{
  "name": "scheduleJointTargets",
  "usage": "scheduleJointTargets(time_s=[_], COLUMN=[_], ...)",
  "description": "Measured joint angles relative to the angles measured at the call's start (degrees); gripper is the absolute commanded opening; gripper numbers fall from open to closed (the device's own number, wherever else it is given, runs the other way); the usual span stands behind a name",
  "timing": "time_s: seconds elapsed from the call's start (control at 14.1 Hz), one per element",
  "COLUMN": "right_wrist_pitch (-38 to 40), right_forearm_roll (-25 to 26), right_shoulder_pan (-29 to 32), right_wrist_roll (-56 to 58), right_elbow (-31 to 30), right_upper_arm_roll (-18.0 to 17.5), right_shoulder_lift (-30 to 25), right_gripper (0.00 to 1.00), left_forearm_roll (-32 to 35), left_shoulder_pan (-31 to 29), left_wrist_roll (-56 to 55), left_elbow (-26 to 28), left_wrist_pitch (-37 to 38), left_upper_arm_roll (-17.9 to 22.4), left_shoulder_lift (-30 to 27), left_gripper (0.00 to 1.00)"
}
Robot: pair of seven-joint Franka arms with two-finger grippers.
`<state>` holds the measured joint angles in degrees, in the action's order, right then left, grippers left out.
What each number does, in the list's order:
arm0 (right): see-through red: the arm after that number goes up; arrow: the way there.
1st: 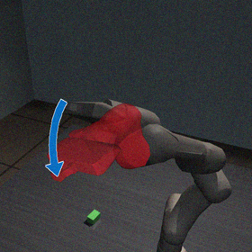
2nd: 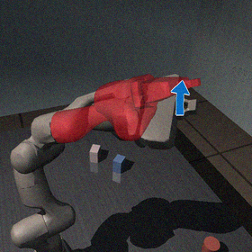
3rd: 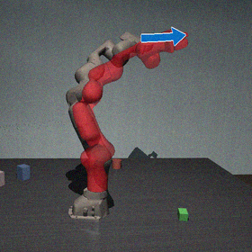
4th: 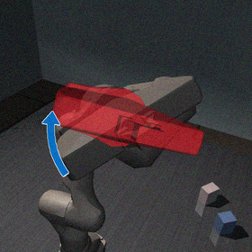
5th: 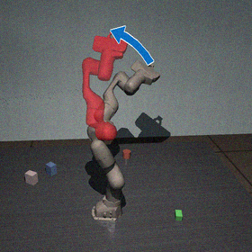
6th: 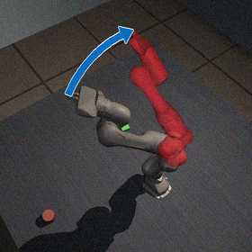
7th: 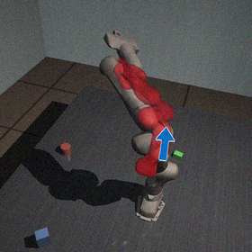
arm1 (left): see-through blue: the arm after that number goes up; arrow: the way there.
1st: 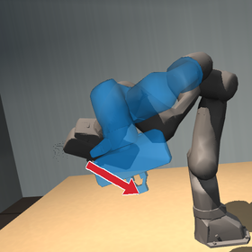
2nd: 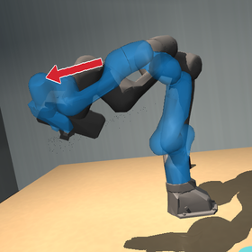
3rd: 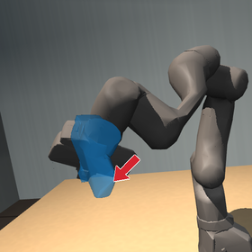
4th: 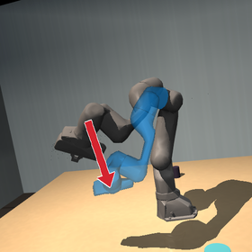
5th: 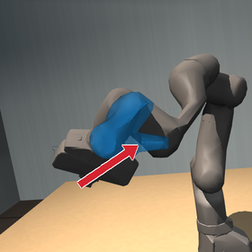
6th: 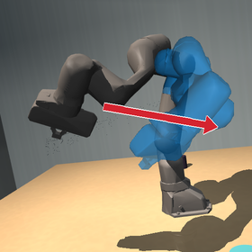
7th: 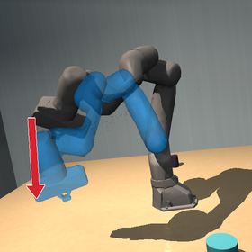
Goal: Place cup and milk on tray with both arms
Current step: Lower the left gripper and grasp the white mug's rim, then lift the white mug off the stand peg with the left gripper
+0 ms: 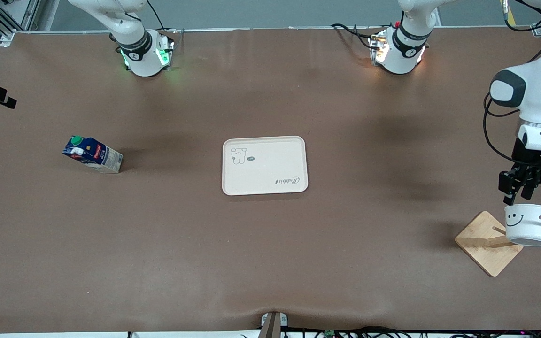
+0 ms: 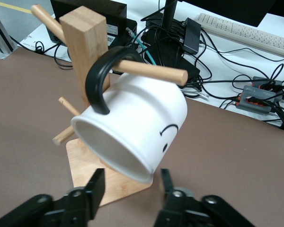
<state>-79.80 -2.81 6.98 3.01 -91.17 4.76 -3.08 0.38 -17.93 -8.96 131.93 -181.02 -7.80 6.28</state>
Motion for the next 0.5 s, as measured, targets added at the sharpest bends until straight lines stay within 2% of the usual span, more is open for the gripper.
scheduleJointTargets(time_s=[0.21, 0.28, 0.5], right_wrist_pitch=[0.02, 0.03, 0.03], right_forearm_roll=[-0.01, -0.02, -0.03], right_shoulder_pan=[0.02, 0.02, 0.03], right_wrist_roll=[0.00, 0.00, 0.00], right_elbow=[0.00, 0.00, 0.00], right_upper_arm_roll=[0.01, 0.01, 0.01], right_shoulder_lift=[0.00, 0.00, 0.00], right_gripper=[1.00, 1.00, 1.00], left_forearm_roll=[0.02, 0.02, 0.02], left_shoulder_pan=[0.16, 0.39, 1.36], left_wrist_roll=[0.92, 1.04, 1.09], left_elbow=[-2.94, -3.42, -4.56], left_wrist_pitch=[-0.01, -0.01, -0.11], left_upper_arm_roll=[-0.22, -0.47, -1.19], left_shoulder_lift=[2.75, 3.29, 4.27], left_gripper=[0.06, 0.00, 0.00])
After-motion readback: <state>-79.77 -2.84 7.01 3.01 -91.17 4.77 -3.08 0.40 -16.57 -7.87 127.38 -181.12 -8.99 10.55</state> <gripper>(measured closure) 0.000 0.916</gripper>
